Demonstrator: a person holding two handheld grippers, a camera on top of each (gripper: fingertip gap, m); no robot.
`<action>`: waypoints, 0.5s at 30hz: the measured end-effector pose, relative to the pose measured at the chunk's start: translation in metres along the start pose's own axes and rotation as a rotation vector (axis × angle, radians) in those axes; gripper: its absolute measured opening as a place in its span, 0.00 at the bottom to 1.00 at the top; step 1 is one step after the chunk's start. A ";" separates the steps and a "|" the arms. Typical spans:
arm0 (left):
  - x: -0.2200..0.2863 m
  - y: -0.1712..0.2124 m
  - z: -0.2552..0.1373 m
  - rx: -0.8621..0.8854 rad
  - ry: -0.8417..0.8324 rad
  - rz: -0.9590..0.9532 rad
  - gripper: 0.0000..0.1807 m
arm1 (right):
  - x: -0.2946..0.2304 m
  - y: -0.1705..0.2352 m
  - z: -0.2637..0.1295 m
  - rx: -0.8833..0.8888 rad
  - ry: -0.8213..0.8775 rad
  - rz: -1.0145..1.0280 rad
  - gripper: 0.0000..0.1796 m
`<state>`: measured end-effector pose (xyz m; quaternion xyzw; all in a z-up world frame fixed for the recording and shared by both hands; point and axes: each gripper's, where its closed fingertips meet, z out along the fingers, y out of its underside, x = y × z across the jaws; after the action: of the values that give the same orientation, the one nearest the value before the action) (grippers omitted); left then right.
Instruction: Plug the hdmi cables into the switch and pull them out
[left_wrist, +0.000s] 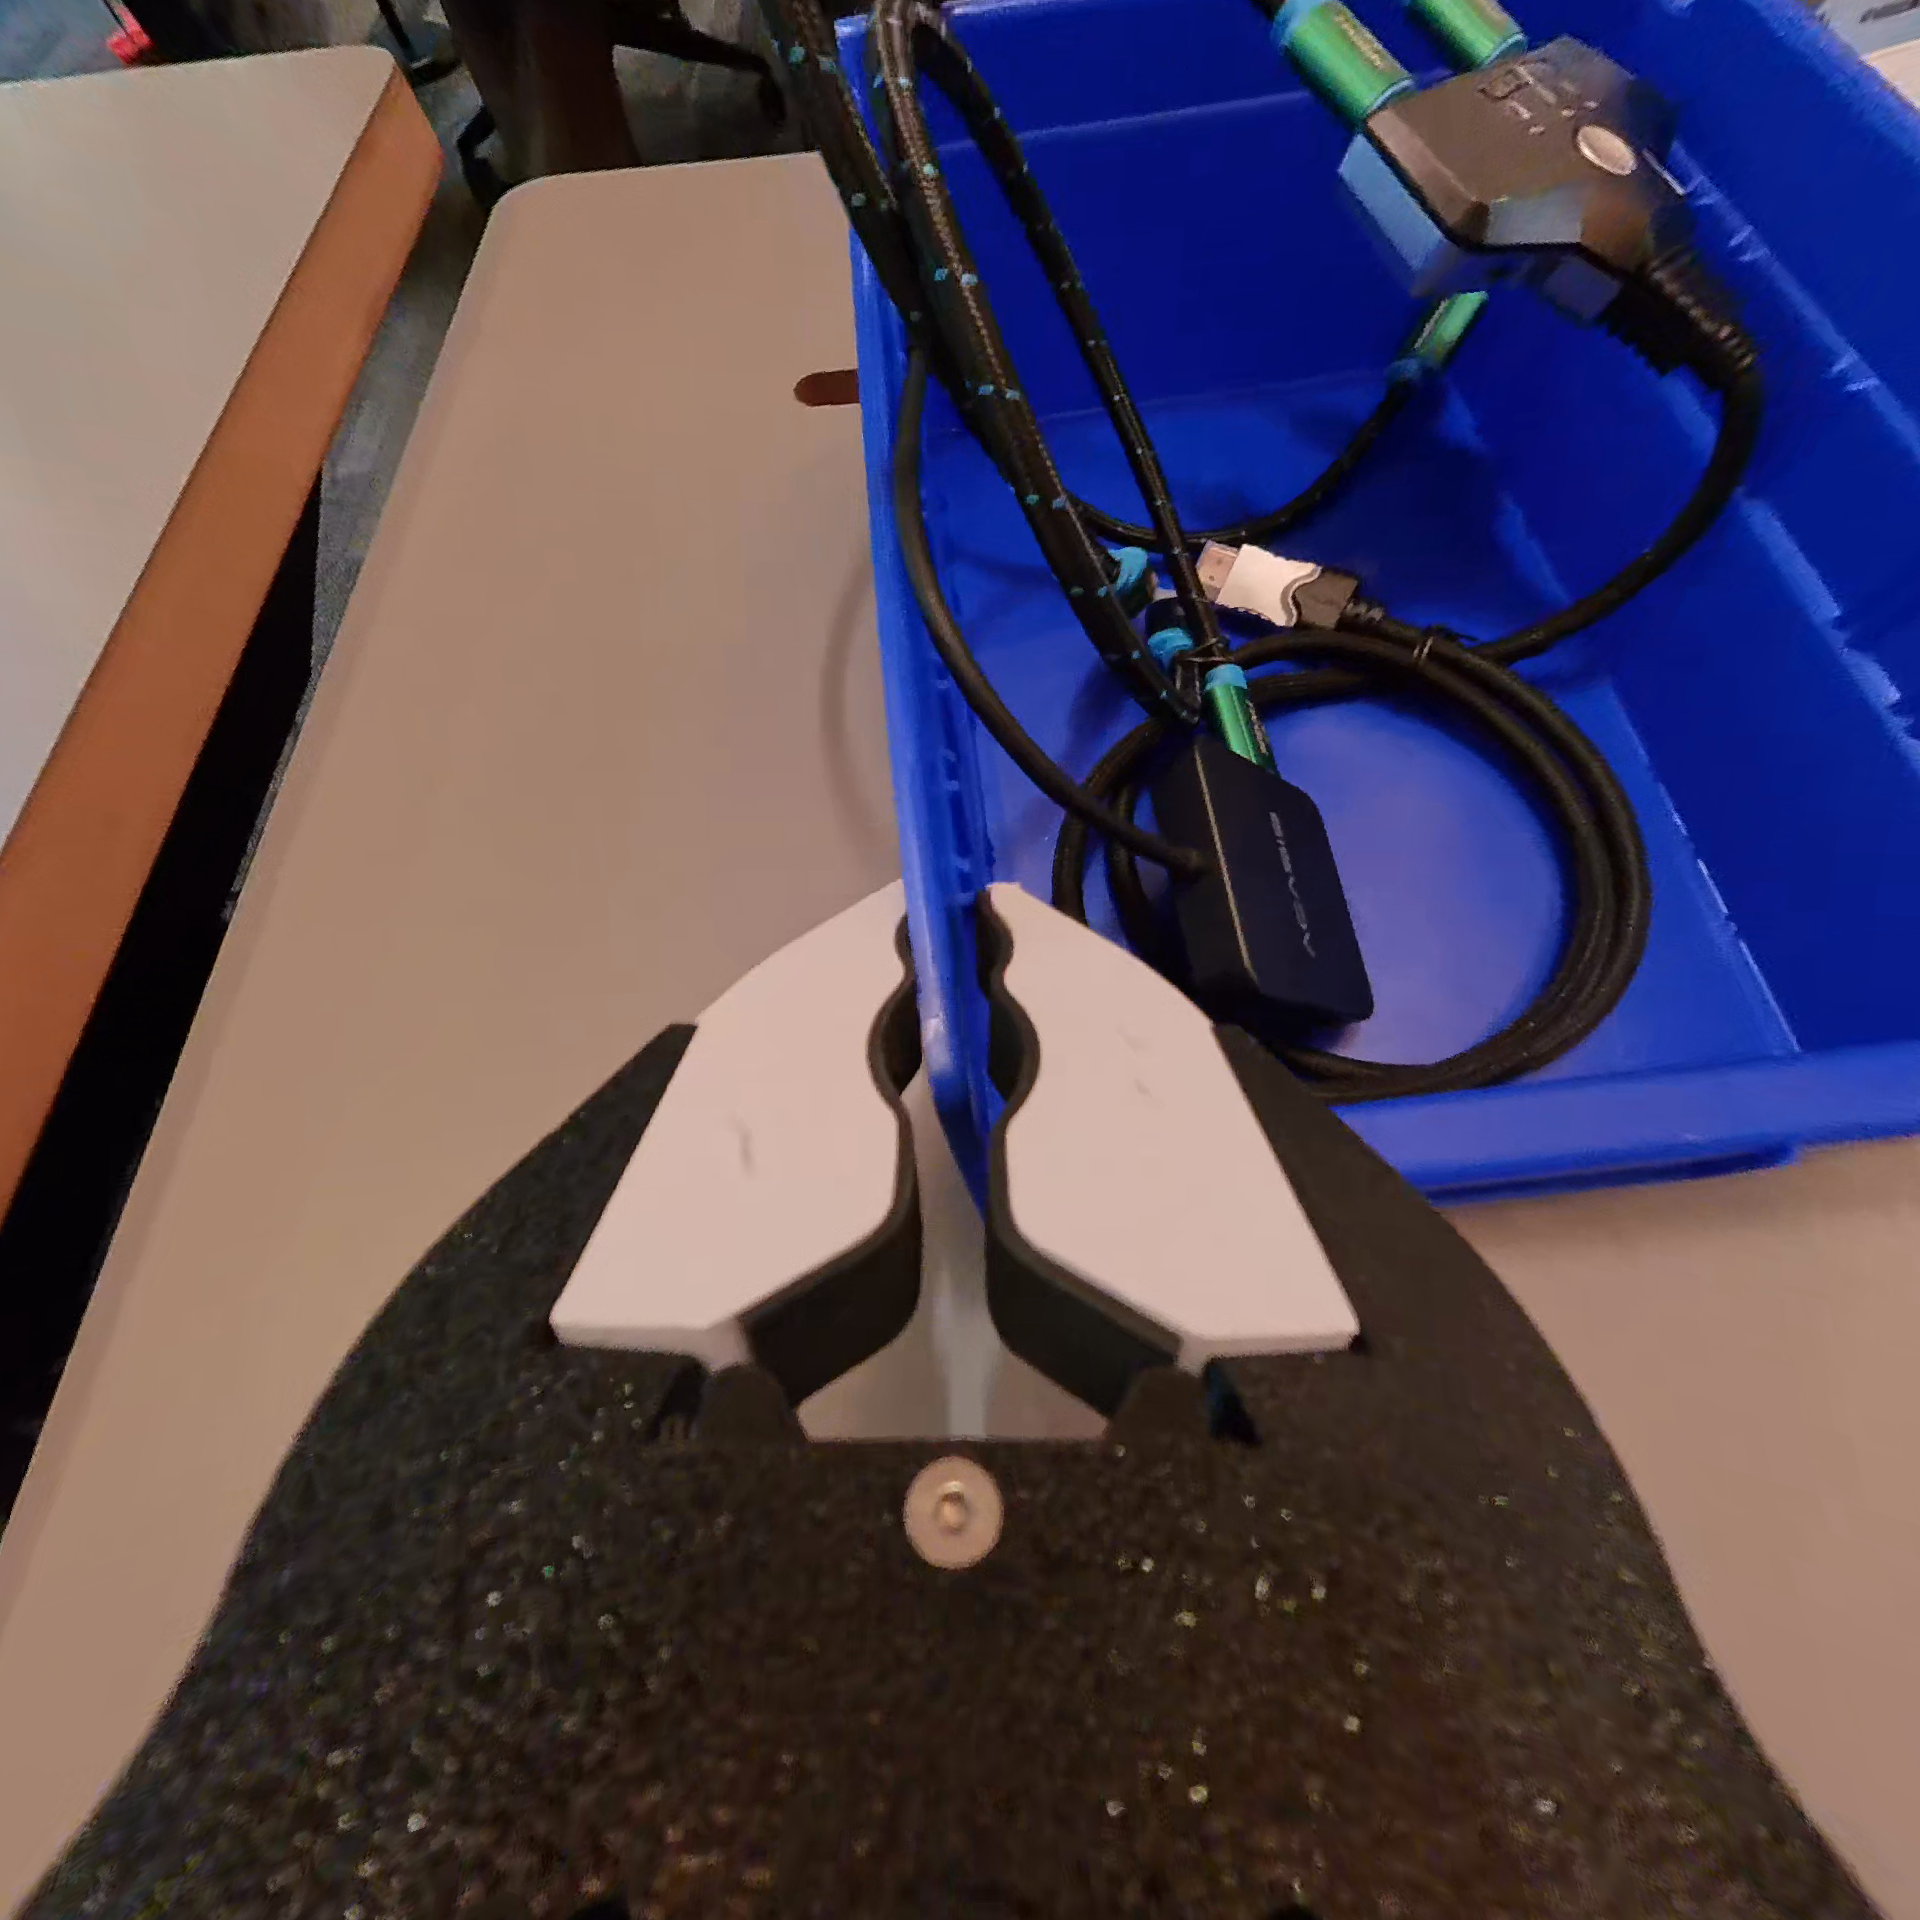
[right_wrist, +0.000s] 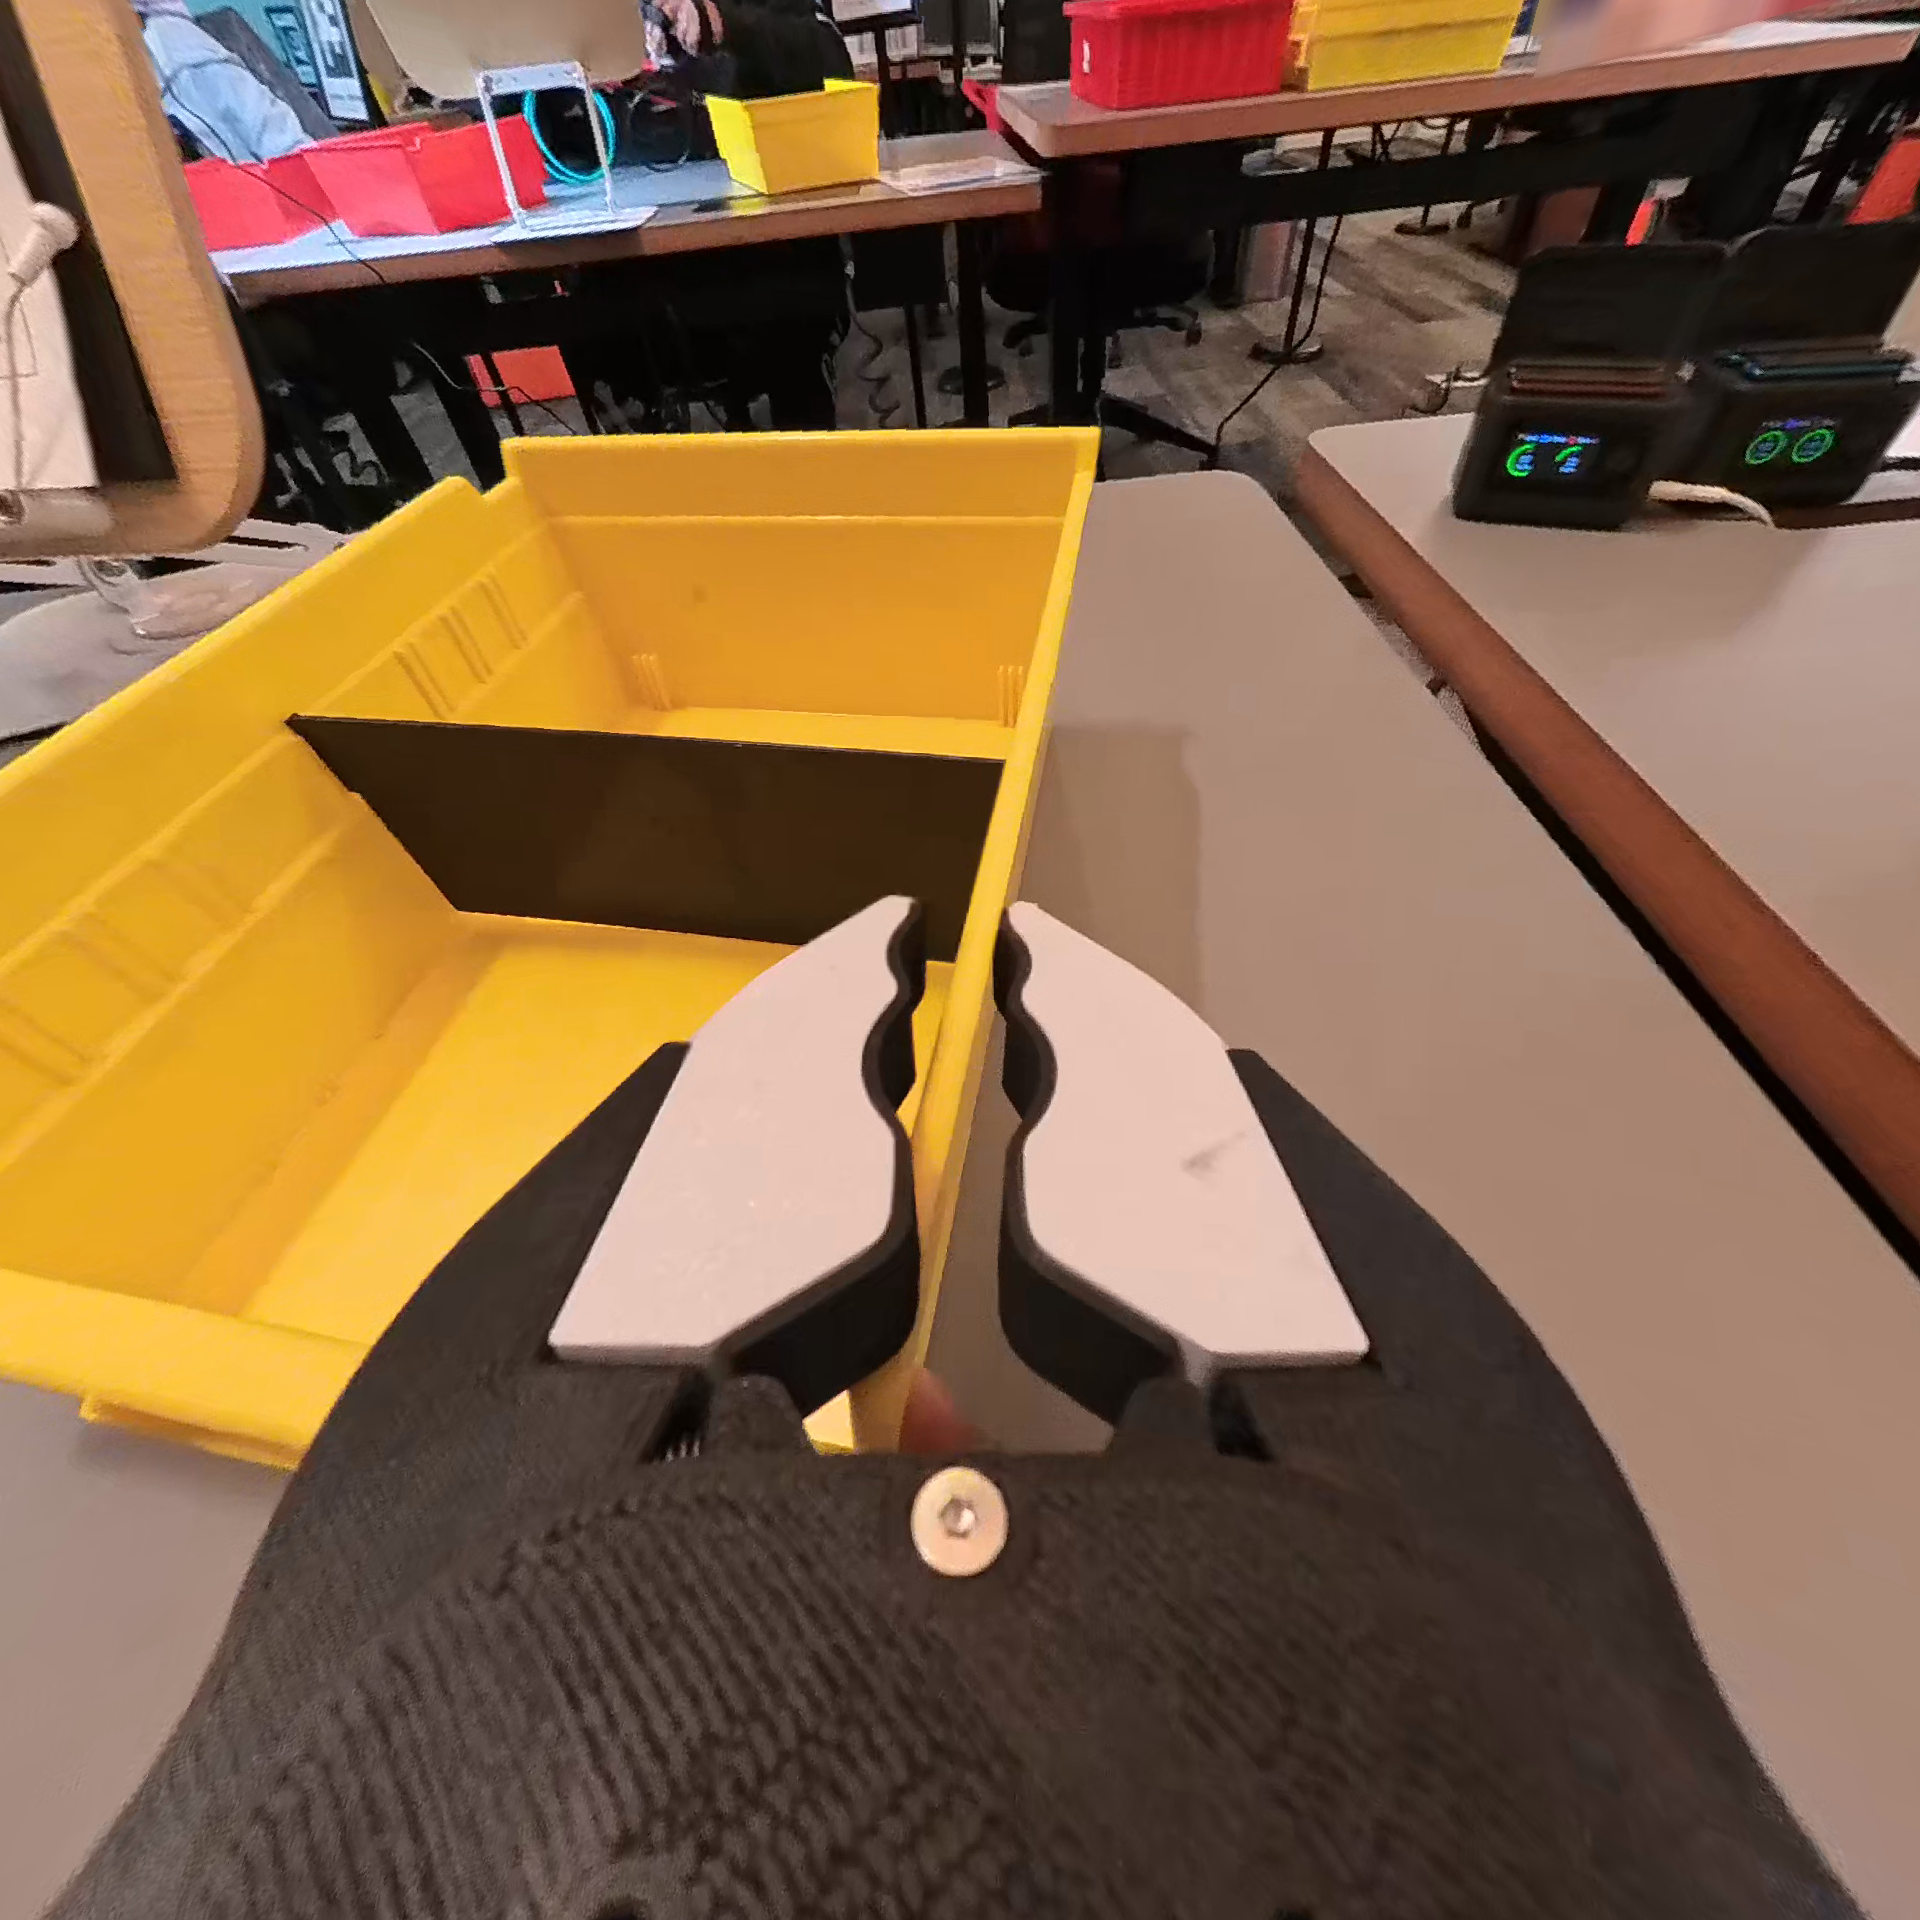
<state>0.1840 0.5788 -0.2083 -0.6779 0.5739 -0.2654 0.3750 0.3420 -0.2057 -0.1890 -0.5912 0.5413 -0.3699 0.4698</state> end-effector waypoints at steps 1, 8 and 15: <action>-0.001 0.003 -0.001 -0.039 -0.019 0.009 0.04 | -0.003 0.000 0.000 0.001 -0.026 0.006 0.08; 0.032 -0.077 -0.059 0.100 -0.191 0.148 0.23 | 0.006 -0.039 -0.032 0.124 -0.076 0.041 0.33; 0.129 -0.114 0.004 -0.039 0.059 0.015 0.26 | -0.060 -0.076 -0.054 0.222 -0.237 -0.062 0.47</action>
<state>0.2792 0.4605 -0.1266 -0.6727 0.5946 -0.2713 0.3468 0.3047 -0.1574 -0.0965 -0.5915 0.4196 -0.3693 0.5811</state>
